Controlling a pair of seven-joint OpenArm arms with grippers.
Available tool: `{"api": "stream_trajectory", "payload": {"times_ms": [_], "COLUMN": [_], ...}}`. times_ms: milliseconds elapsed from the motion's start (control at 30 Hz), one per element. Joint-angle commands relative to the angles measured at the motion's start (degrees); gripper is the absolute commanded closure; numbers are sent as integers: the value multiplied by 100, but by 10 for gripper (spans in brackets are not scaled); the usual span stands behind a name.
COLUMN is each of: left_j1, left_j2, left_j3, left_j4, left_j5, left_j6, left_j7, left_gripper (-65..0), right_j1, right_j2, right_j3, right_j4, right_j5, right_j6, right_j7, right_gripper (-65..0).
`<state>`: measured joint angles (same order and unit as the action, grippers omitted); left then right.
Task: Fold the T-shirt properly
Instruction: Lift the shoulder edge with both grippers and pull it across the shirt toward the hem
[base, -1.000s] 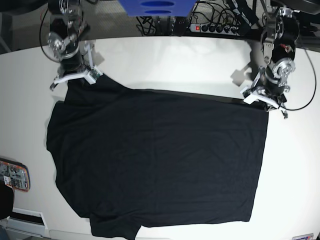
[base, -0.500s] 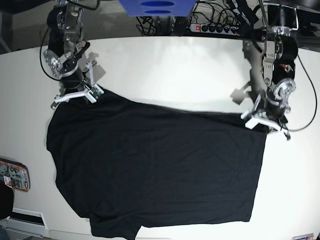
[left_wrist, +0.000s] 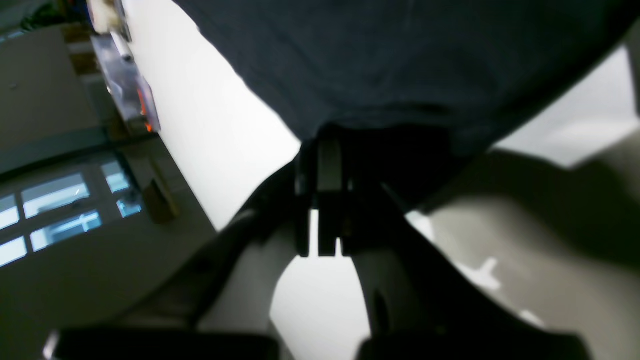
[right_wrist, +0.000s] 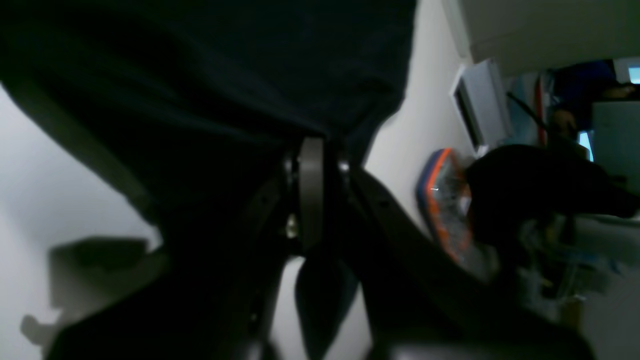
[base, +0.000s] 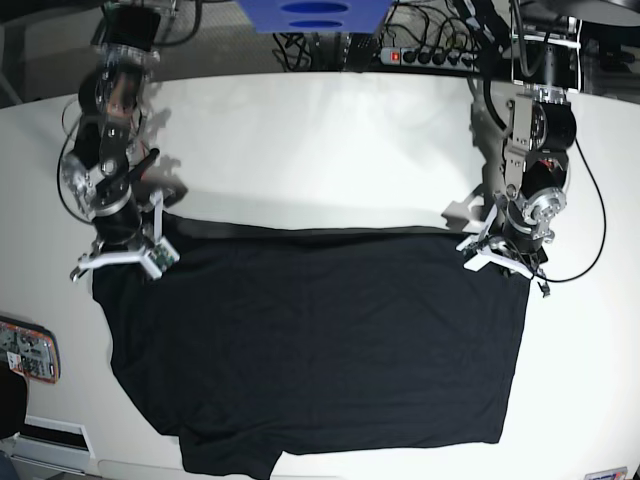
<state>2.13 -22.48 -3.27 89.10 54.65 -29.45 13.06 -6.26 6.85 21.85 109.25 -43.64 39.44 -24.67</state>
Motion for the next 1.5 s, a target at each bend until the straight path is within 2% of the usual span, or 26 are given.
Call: {"api": "stream_trajectory", "payload": {"times_ms": [0,100,467,533,767,867,1100,1200,1300,1467], "left_j1": [-103,-218,-437,-543,-780,-780,-780,-780,-789,-974], "left_j2": [-60,-60,-77,-86,-95,-95,-95,-95,-95,-86], "left_j3": [-29,-29,-38,-38,-275,-302,-302,-302,-284,-275], "left_j4": [97,97,88,88,88,88,70,53,-167,-563], "left_j5": [-2,-2,42,51,7,42,7,7,51,7], "left_j6": [110,110,110,110,110,110,110,110,110,110], "left_j7": [-27,-27,-27,-27,-18,-27,-27,-27,-36,-44], "left_gripper": [0,0,0,0,0,0,0,0,0,0], "right_j1": [200,481,736,947,1457,1475,1475,1475,1492,1914], "right_j2": [58,58,110,225,260,374,392,559,594,594], "right_j3": [0,-105,-141,-141,-141,-141,-141,-149,-149,-598], "right_j4": [59,-90,-1558,-1655,-1725,-1743,-2305,-2569,-2833,-3088], "right_j5": [34,34,25,25,25,25,25,25,25,16], "right_j6": [-98,25,34,34,34,34,34,34,34,16], "right_j7": [62,18,71,45,36,27,89,229,282,282], "right_gripper": [0,0,0,0,0,0,0,0,0,0]}}
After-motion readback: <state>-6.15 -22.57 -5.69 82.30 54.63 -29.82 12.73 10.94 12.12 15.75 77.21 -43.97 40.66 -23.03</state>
